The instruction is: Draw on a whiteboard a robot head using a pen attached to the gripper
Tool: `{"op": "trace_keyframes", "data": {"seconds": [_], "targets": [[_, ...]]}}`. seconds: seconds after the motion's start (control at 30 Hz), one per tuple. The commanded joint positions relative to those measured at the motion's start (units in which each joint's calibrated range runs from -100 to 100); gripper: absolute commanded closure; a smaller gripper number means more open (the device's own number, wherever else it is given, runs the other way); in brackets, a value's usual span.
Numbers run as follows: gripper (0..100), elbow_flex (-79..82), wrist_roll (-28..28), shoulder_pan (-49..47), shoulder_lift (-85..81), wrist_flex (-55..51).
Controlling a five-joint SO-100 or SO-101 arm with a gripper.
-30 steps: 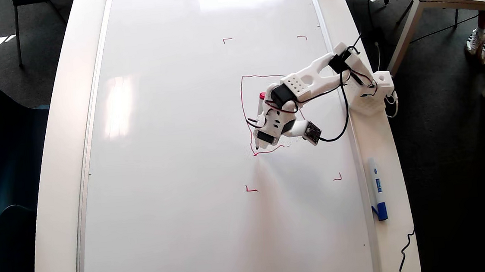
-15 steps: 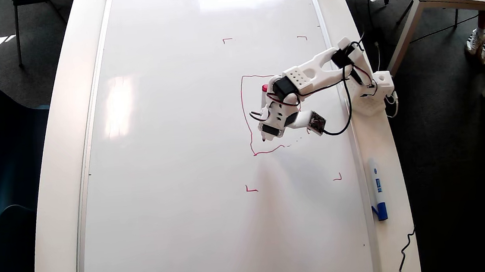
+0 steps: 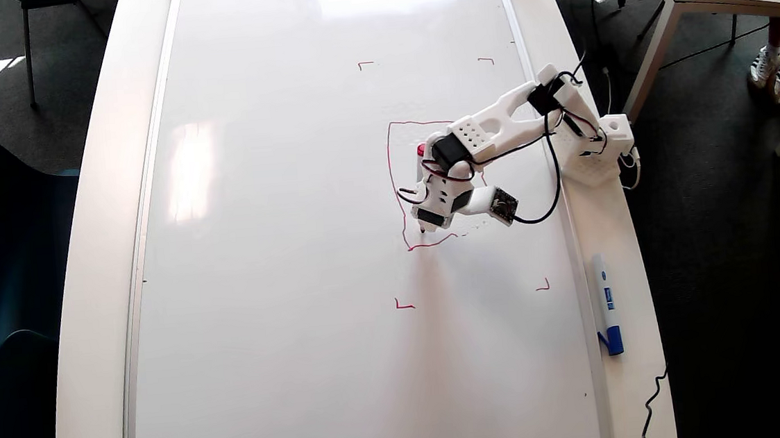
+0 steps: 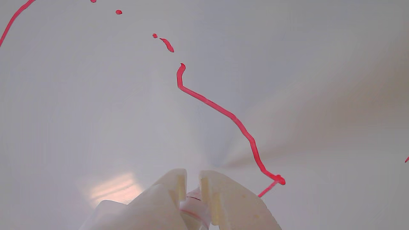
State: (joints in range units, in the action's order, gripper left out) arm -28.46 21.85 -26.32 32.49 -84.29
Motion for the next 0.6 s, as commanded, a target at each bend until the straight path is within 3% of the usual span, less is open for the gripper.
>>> {"op": "trace_keyframes", "data": {"seconds": [0.0, 0.57], "targets": [[99, -0.1, -0.1, 0.4, -0.2, 0.0], [99, 0.1, 2.0, 5.2, -1.2, -1.1]]}}
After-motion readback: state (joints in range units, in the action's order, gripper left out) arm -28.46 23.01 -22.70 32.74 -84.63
